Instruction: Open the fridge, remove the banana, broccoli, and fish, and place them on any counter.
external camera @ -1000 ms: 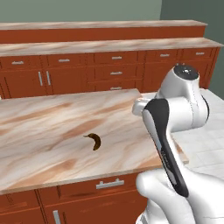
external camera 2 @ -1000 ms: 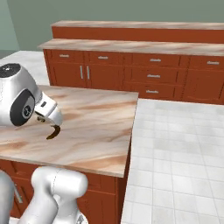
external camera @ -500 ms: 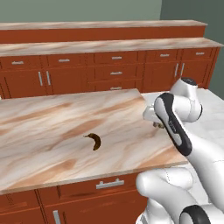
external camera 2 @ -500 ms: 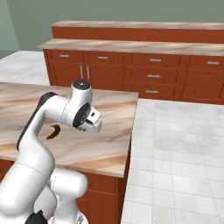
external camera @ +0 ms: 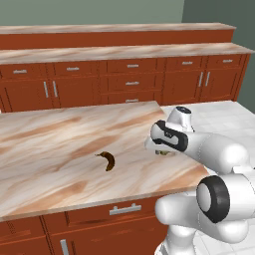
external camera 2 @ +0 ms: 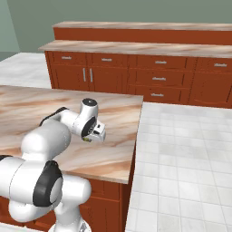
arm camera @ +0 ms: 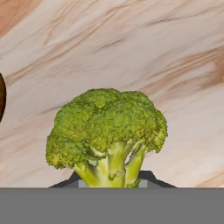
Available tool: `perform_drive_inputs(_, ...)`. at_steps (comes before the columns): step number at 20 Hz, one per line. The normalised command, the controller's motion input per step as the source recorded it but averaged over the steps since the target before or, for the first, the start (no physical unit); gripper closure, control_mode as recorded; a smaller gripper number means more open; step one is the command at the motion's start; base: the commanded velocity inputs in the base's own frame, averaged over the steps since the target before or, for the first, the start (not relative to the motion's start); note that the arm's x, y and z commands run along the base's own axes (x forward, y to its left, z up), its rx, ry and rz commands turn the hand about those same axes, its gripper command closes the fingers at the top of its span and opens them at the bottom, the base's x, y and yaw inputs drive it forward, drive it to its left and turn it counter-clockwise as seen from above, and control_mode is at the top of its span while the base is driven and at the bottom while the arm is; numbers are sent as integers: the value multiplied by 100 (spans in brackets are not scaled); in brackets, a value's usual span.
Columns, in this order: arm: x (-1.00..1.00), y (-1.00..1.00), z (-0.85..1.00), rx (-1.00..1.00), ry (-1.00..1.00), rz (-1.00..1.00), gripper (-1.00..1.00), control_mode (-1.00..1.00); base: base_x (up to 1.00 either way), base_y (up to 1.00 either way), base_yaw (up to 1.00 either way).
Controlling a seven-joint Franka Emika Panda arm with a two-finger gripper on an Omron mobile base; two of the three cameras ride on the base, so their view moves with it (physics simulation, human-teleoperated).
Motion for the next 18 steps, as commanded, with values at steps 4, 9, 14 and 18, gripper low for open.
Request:
perform_drive_inputs(4,51,38,-39,-10,0,10,100,-100,0,0,0)
perform_drive_inputs(9,37,9,-21,-6,0,6,100,-100,0,0,0)
perform_drive_inputs(14,42,0,-26,-2,0,2,-100,-100,0,0,0)
perform_drive_inputs(18,29,0,-41,0,0,3,-100,-100,0,0,0)
